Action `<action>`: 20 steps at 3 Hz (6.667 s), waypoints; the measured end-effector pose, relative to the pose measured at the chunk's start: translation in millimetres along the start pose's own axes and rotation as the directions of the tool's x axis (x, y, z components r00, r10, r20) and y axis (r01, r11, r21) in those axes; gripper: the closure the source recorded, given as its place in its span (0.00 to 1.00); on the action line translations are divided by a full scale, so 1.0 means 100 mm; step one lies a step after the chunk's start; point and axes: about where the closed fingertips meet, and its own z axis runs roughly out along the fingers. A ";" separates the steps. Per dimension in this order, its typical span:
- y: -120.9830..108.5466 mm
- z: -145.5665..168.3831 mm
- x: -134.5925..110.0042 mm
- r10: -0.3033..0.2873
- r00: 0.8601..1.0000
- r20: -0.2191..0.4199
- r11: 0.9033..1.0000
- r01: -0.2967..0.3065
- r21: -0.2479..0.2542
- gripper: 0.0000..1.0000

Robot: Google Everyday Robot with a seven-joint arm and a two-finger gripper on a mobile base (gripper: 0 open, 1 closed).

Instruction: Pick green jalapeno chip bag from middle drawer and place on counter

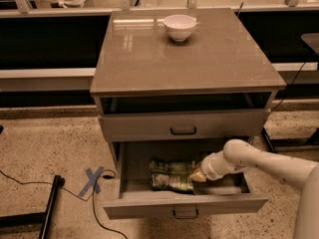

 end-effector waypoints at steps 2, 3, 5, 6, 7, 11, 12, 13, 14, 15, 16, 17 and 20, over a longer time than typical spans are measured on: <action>0.02 -0.07 -0.10 -0.035 0.998 0.057 0.999 0.035 0.002 0.59; 0.04 -0.07 -0.16 -0.053 0.996 0.072 0.999 0.053 0.002 0.35; 0.07 -0.02 -0.27 -0.079 0.993 0.090 0.997 0.081 -0.017 0.20; 0.10 0.03 -0.30 -0.091 0.992 0.088 0.995 0.094 -0.029 0.26; 0.12 0.08 -0.34 -0.104 0.991 0.085 0.993 0.108 -0.043 0.28; 0.27 0.36 -0.49 -0.174 0.983 0.061 0.979 0.180 -0.097 0.18; 0.29 0.41 -0.46 -0.186 0.981 0.053 0.977 0.191 -0.097 0.20; 0.30 0.47 -0.39 -0.204 0.978 0.044 0.975 0.207 -0.084 0.29; 0.30 0.53 -0.31 -0.218 0.976 0.020 0.973 0.218 -0.069 0.36; 0.30 0.58 -0.25 -0.224 0.974 -0.006 0.973 0.224 -0.063 0.48; 0.28 0.57 -0.24 -0.207 0.978 -0.009 0.977 0.206 -0.054 0.71; 0.20 0.36 -0.33 -0.164 0.986 0.039 0.986 0.166 -0.035 0.99; 0.21 -1.54 -0.78 -0.273 0.846 0.457 0.962 0.244 0.123 1.00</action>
Offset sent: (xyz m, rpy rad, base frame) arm 0.0029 0.0065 0.0205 0.0552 -0.0766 0.0464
